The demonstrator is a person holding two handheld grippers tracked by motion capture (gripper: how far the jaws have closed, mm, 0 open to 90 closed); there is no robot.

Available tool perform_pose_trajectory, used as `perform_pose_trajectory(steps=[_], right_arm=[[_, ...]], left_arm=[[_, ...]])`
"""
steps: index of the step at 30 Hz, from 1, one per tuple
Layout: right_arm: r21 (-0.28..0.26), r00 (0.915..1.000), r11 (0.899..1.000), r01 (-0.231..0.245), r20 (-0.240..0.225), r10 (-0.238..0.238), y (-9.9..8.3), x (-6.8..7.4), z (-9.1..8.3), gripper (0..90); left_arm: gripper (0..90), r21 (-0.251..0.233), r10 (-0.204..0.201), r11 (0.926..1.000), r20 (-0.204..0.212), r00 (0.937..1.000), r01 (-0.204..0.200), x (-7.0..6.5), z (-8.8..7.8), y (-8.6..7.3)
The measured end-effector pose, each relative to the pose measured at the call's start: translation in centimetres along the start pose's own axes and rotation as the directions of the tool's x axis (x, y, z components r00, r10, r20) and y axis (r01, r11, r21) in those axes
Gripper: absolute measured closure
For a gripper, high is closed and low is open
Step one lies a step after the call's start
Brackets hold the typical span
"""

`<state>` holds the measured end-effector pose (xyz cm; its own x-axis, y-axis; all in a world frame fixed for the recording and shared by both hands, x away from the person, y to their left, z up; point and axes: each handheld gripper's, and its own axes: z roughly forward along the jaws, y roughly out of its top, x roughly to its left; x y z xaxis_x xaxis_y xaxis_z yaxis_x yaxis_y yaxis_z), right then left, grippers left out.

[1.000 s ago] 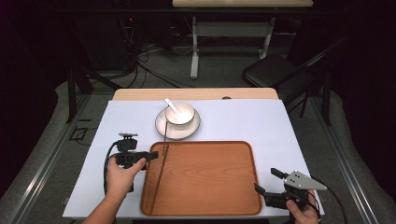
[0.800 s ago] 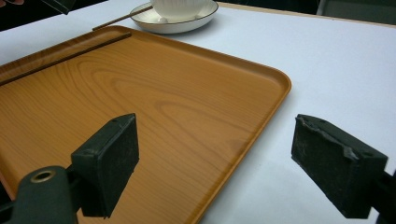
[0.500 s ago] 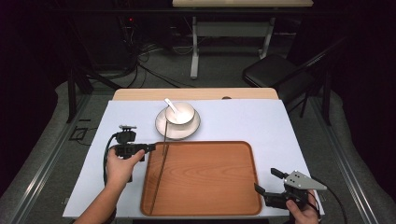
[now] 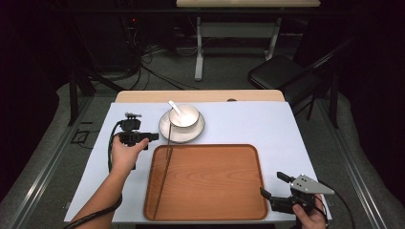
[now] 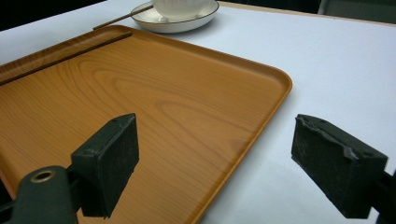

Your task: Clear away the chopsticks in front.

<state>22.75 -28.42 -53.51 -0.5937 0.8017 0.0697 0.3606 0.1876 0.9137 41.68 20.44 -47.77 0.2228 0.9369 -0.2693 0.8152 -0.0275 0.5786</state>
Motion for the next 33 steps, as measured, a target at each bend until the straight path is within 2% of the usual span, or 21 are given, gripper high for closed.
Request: perform_pose_trajectory(steps=[6,10,13,25,33], right_arm=[[0.0,1.0,1.0,0.0,-0.002,0.0,0.0,0.0,0.0,14.9],[-0.002,1.0,1.0,-0.002,-0.002,0.002,0.0,-0.1,0.0,14.9],[-0.003,1.0,1.0,0.0,-0.002,0.0,0.0,-0.1,-0.1,14.9],[-0.005,1.0,1.0,-0.004,-0.003,0.004,0.0,-0.2,-0.1,14.9],[-0.005,1.0,1.0,-0.003,-0.004,0.003,0.0,-0.2,-0.1,14.9]], left_arm=[[46.3,0.009,-0.01,0.9999,0.012,0.9999,0.01,-0.1,1.0,1.3],[52.1,0.018,-0.016,0.9997,0.005,0.9999,0.016,-0.4,2.0,1.8],[56.7,0.018,-0.023,0.9996,0.019,0.9996,0.022,-0.6,2.5,2.1],[65.1,0.051,-0.037,0.9981,0.036,0.9987,0.035,-1.4,4.7,2.3],[66.7,0.07,-0.04,0.9968,0.04,0.9984,0.037,-1.7,5.8,2.3]])
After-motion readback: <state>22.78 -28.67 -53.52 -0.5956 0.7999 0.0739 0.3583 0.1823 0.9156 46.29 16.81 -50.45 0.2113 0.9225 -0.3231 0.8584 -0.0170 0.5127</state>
